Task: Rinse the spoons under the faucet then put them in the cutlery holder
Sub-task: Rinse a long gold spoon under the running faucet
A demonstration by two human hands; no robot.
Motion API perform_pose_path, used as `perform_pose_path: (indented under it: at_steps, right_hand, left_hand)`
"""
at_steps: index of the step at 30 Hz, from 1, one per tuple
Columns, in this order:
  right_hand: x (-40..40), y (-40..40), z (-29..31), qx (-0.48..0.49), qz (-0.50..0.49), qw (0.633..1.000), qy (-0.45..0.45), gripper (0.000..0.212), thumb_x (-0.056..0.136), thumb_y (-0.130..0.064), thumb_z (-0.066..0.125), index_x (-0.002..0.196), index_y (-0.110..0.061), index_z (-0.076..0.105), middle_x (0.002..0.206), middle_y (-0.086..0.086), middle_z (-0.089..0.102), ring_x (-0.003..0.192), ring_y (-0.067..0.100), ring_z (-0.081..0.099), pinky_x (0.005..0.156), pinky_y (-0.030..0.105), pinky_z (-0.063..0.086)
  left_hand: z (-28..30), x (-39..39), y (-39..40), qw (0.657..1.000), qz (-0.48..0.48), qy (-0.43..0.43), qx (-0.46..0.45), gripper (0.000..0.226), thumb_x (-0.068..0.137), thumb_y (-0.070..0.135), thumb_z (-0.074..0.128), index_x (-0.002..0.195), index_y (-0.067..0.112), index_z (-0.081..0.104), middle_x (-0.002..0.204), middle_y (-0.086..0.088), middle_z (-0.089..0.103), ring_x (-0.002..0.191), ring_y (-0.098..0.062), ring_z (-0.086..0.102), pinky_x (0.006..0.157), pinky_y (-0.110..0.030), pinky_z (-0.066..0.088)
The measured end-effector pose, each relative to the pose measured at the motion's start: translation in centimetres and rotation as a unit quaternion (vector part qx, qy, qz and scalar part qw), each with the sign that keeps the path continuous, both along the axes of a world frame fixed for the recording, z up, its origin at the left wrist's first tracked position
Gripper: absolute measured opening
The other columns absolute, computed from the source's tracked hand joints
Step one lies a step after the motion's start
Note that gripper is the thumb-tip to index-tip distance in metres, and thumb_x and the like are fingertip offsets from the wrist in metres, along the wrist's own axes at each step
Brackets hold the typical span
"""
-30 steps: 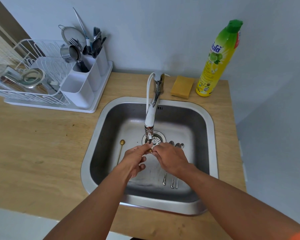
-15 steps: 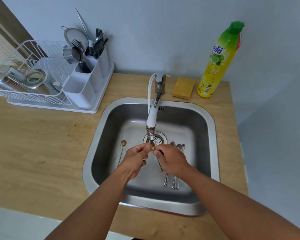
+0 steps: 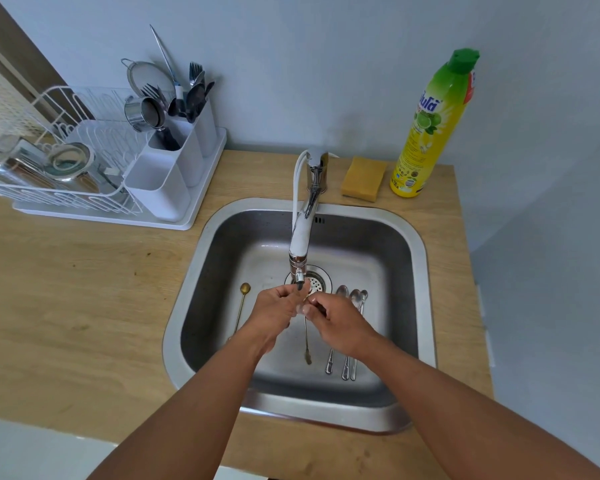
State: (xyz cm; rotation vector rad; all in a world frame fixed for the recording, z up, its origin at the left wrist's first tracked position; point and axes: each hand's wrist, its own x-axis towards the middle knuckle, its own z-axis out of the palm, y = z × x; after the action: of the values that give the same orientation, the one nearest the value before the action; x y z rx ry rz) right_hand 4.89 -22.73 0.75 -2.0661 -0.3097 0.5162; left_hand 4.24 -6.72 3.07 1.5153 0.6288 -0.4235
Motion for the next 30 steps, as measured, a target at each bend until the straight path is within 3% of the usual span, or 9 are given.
perform_pose_path:
  at_steps: [5,8,12,15,18,21,25,30]
  right_hand:
    - [-0.3,0.3,0.0,0.007,-0.022,1.000,0.009,0.021,0.103,-0.034,0.056,0.085,-0.022,0.062,0.065,-0.009,0.054,0.055,0.003,0.043,0.056,0.028,0.037]
    - [-0.4,0.2,-0.2,0.025,-0.047,0.998,0.018,0.021,0.102,-0.031,0.058,0.084,-0.022,0.063,0.064,-0.010,0.053,0.054,0.002,0.041,0.055,0.025,0.035]
    - [-0.6,0.0,-0.3,0.009,-0.046,0.999,0.009,0.025,0.102,-0.035,0.059,0.077,-0.028,0.060,0.065,-0.009,0.056,0.056,0.003,0.044,0.056,0.027,0.037]
    - [-0.4,-0.1,-0.2,-0.016,-0.032,0.999,-0.005,0.028,0.102,-0.040,0.057,0.078,-0.027,0.059,0.065,-0.008,0.057,0.055,0.006,0.045,0.055,0.028,0.038]
    - [-0.2,0.0,-0.2,-0.021,-0.031,0.999,-0.012,0.025,0.102,-0.038,0.058,0.085,-0.020,0.064,0.066,-0.006,0.059,0.056,0.008,0.046,0.055,0.031,0.039]
    - [-0.1,0.1,-0.3,-0.027,-0.036,0.999,-0.014,0.024,0.102,-0.037,0.058,0.083,-0.023,0.063,0.062,-0.008,0.055,0.053,0.005,0.044,0.054,0.028,0.037]
    - [-0.2,0.0,-0.3,-0.013,-0.042,0.999,-0.009,0.023,0.103,-0.038,0.057,0.084,-0.025,0.063,0.060,-0.009,0.053,0.051,0.004,0.043,0.052,0.026,0.035]
    - [-0.1,0.1,-0.2,0.002,-0.043,0.999,0.010,0.022,0.101,-0.038,0.057,0.084,-0.024,0.063,0.063,-0.009,0.055,0.054,0.006,0.045,0.055,0.031,0.039]
  left_hand:
    - [0.1,0.3,0.2,0.999,0.025,0.022,-0.010,0.023,0.093,0.040,0.074,0.090,0.017,0.076,0.058,0.013,0.063,0.067,-0.012,0.046,0.057,-0.024,0.039]
    - [0.0,0.1,0.8,1.000,0.009,0.017,-0.022,0.021,0.100,0.032,0.068,0.098,0.014,0.079,0.060,0.011,0.061,0.068,-0.012,0.043,0.057,-0.025,0.039]
    - [0.2,-0.3,1.1,0.999,-0.026,0.009,-0.019,0.014,0.094,0.027,0.076,0.098,0.015,0.079,0.062,0.015,0.066,0.068,-0.010,0.050,0.064,-0.026,0.043]
    - [0.0,-0.5,0.6,1.000,-0.021,-0.020,-0.009,0.009,0.085,0.017,0.084,0.090,0.013,0.078,0.067,0.011,0.072,0.058,0.001,0.059,0.052,-0.013,0.046]
    - [0.0,-0.5,0.0,0.999,-0.004,-0.030,0.028,0.017,0.085,0.031,0.085,0.083,0.016,0.077,0.062,0.015,0.071,0.050,0.009,0.057,0.048,-0.009,0.045]
    - [0.2,-0.4,-0.3,0.999,0.009,-0.031,0.042,0.026,0.087,0.045,0.080,0.079,0.020,0.077,0.054,0.018,0.065,0.046,0.007,0.054,0.045,-0.009,0.042]
    - [0.3,-0.3,-0.1,1.000,0.022,-0.010,0.016,0.022,0.096,0.036,0.072,0.091,0.016,0.080,0.064,0.005,0.063,0.063,-0.010,0.051,0.052,-0.022,0.041]
    - [0.1,-0.3,0.5,0.999,0.042,0.013,0.004,0.021,0.101,0.028,0.066,0.100,0.011,0.079,0.068,0.007,0.070,0.067,-0.011,0.051,0.056,-0.025,0.042]
